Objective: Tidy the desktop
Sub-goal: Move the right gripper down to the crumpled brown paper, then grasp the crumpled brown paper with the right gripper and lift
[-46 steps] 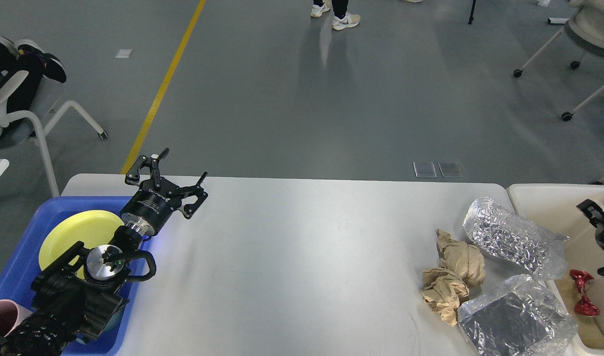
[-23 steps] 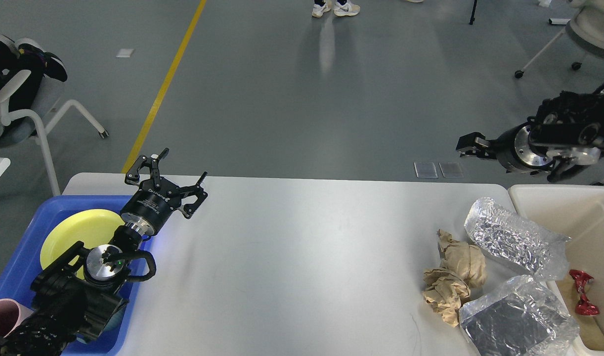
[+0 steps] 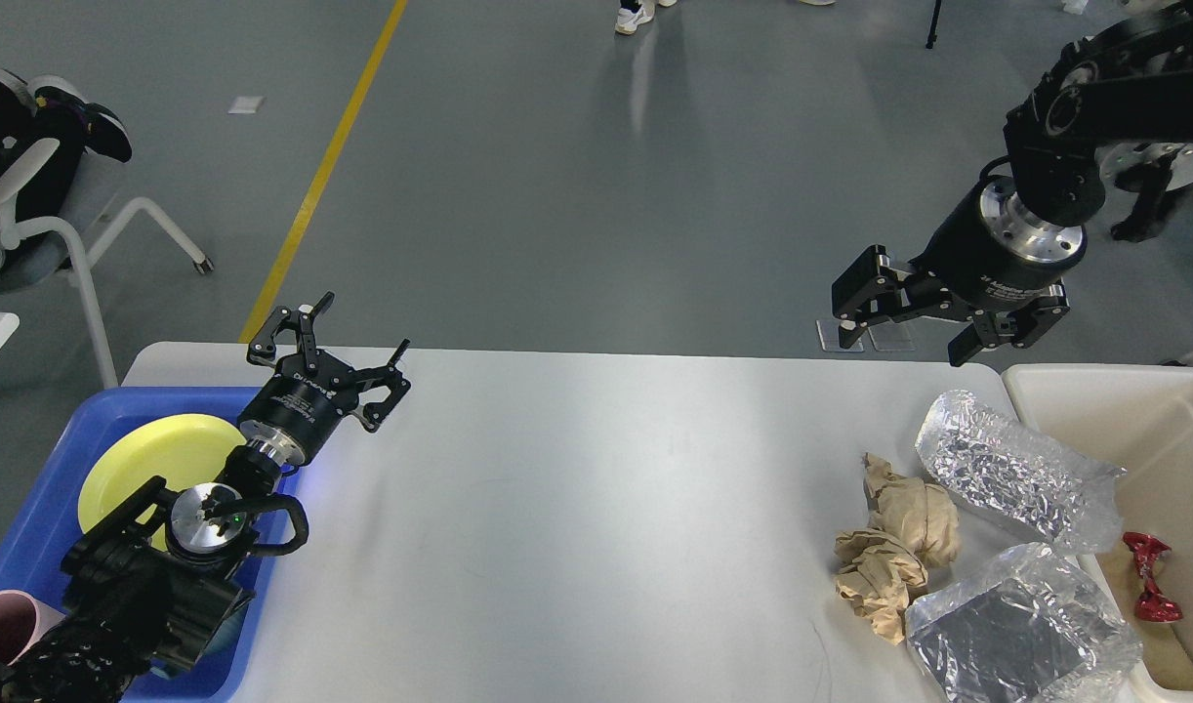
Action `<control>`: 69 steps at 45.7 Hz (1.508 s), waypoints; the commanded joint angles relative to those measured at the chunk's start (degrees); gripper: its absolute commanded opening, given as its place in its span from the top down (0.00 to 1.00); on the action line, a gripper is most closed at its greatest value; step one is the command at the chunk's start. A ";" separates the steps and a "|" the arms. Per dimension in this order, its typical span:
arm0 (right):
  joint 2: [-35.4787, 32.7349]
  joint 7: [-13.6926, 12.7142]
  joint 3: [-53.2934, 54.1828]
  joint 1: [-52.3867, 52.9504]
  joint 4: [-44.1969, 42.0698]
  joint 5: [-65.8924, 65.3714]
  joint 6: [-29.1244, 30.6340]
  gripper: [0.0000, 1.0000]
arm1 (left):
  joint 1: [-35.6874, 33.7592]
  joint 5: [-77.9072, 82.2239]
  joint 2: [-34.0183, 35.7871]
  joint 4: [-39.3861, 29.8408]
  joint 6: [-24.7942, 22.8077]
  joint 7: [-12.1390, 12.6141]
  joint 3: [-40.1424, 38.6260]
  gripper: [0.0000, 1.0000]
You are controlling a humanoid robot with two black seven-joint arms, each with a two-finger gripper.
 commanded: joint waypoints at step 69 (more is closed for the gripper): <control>4.83 -0.09 5.30 -53.69 -19.23 -3.73 -47.93 0.01 | 0.00 0.00 0.00 0.00 0.00 0.00 -0.03 0.04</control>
